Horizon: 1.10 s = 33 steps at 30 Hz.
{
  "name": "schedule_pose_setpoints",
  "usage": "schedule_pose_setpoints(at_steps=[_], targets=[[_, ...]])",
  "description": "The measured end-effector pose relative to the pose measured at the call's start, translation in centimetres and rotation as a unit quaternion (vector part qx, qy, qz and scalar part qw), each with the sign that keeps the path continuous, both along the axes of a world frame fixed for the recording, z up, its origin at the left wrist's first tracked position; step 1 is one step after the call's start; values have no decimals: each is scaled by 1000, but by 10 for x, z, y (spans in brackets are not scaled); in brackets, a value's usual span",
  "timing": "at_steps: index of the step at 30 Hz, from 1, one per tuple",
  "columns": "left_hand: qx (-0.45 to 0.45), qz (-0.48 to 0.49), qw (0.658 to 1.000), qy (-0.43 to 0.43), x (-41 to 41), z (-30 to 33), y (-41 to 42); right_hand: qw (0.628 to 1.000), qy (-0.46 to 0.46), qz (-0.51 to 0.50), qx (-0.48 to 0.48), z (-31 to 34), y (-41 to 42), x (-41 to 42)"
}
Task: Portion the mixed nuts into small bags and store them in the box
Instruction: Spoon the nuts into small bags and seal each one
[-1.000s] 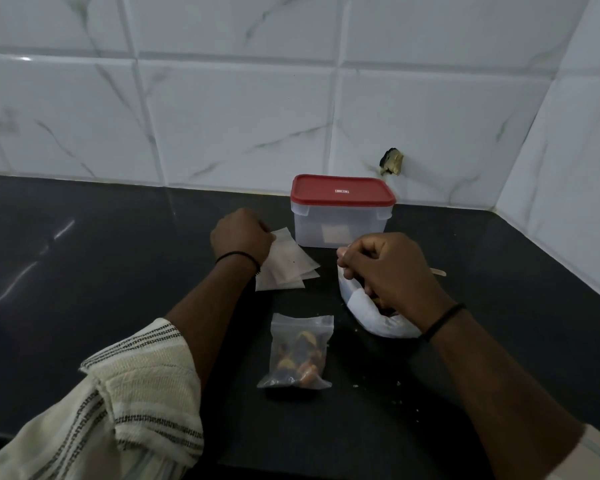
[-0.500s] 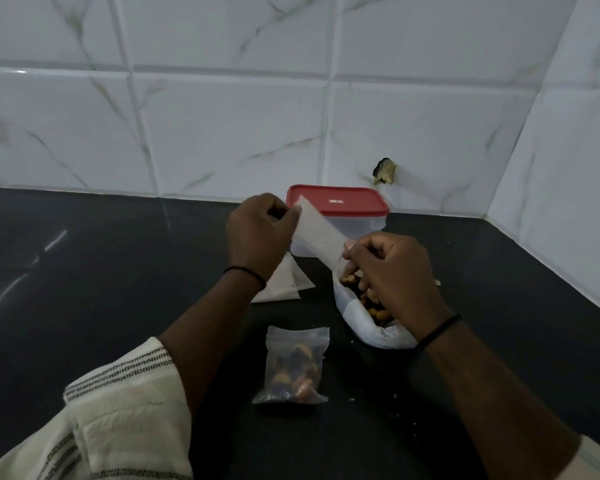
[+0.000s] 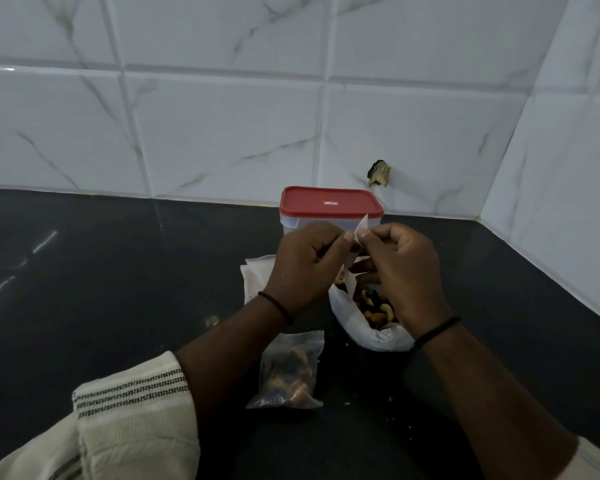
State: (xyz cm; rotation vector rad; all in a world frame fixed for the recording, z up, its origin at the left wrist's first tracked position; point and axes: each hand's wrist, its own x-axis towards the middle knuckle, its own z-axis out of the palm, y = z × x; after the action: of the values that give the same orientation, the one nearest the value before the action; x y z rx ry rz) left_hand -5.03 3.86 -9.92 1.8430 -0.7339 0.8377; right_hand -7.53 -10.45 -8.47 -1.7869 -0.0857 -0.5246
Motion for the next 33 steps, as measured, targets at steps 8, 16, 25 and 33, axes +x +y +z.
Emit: schedule_pose_setpoints(at_steps=[8,16,25,33], targets=[[-32,11,998,55,-1,5,2,983,-137,-52,-110,-3,-2,2],[64,26,995,75,3,2,4,955,-198,-39,-215,-7,-1,3],[105,33,992,64,6,-6,4,933,-166,-74,-309,-13,-3,8],[115,44,990,65,7,-8,4,920,-159,-91,-348,-14,-3,8]])
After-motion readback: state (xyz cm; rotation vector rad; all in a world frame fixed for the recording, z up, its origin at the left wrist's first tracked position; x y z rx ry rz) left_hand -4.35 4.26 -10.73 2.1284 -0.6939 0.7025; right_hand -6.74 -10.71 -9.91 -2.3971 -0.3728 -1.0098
